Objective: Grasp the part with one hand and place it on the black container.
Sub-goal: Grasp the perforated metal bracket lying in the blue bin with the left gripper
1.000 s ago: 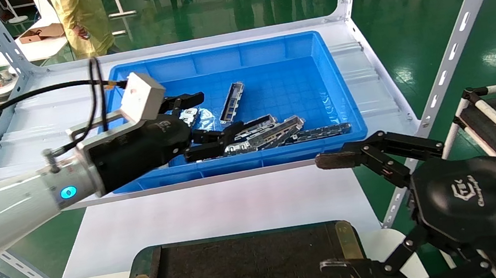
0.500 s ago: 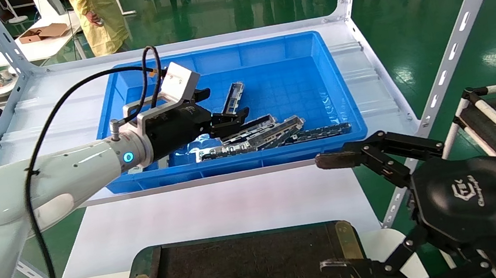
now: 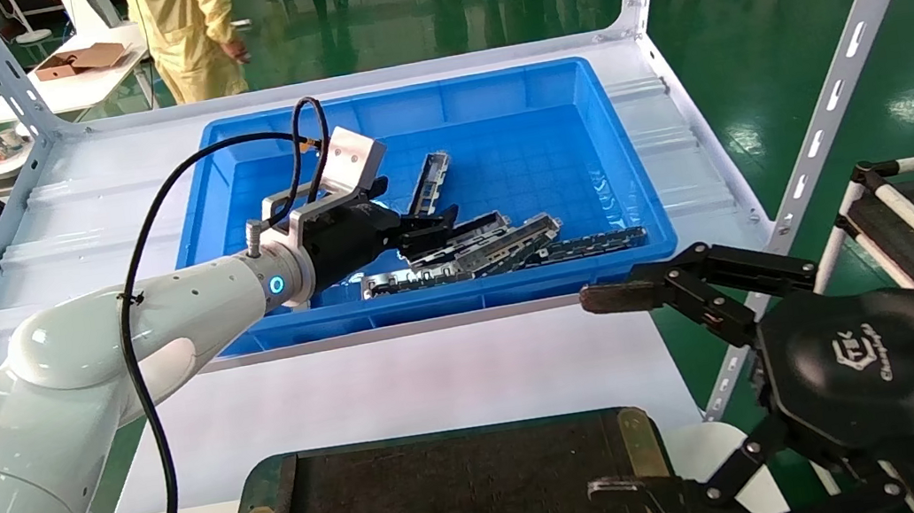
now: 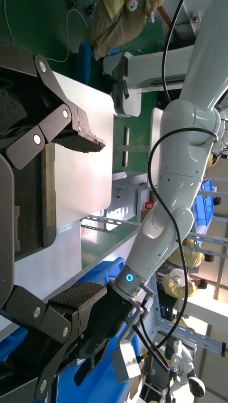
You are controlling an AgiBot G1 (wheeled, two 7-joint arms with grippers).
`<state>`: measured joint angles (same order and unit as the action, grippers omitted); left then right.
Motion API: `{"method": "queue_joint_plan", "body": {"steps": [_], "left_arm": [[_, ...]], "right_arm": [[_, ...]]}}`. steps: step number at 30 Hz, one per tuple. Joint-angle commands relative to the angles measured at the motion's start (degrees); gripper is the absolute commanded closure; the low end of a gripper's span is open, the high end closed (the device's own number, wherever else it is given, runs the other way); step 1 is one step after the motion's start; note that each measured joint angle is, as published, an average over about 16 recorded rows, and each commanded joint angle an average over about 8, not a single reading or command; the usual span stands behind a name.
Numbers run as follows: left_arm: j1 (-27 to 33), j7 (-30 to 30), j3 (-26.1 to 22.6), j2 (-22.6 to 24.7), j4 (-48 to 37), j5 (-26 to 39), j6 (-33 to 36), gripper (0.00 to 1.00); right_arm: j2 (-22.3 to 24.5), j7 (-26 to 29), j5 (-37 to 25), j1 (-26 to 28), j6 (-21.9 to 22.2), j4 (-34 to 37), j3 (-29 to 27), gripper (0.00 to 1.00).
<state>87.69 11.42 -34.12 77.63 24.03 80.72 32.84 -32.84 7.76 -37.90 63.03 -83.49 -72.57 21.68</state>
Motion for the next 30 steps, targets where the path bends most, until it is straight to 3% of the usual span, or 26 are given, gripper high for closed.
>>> {"method": "queue_joint_plan", "body": {"steps": [1, 30], "left_arm": [[0.2, -0.5, -0.4, 0.3, -0.9, -0.7, -0.8, 1.0], [-0.5, -1.0, -12.6, 0.3, -0.9, -11.9, -6.4, 1.0]], "right_arm": [[0.0, 0.0, 0.0, 0.0, 0.0, 0.0, 0.0, 1.0], [0.0, 0.0, 0.0, 0.0, 0.0, 0.0, 0.0, 1.0]]}}
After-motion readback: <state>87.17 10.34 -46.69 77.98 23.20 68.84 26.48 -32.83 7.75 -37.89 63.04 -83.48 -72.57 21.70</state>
